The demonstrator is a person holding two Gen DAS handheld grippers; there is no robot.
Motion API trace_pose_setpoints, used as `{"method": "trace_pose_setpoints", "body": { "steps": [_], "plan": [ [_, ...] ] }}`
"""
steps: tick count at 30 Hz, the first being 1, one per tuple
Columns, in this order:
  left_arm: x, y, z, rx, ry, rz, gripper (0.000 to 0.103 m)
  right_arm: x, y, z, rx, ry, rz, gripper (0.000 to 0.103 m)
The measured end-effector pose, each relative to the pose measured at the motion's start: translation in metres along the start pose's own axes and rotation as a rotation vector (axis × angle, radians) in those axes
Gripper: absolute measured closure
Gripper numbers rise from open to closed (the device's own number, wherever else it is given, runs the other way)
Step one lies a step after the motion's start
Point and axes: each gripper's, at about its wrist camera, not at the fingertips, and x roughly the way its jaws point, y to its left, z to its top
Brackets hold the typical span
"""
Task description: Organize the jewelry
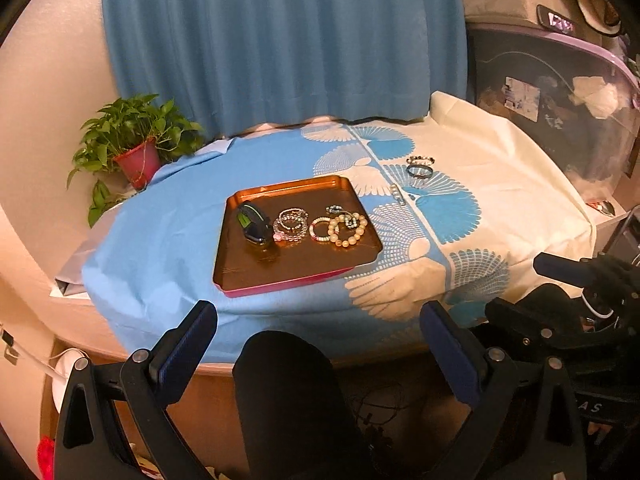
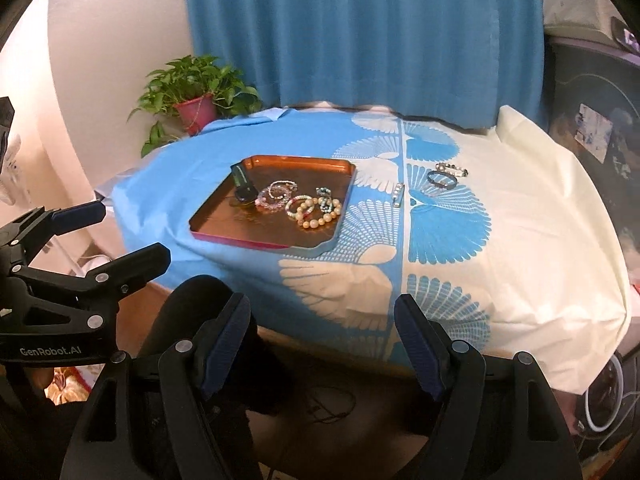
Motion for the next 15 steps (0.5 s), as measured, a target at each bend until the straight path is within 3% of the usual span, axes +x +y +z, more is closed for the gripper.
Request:
{"method": "trace_pose_setpoints", "body": {
  "steps": [15],
  "plan": [
    [-0.020, -0.009, -0.004, 0.016, -0.044, 0.000, 0.003, -0.024, -0.004, -0.011, 0.020, -0.029, -0.019, 0.028]
  ]
}}
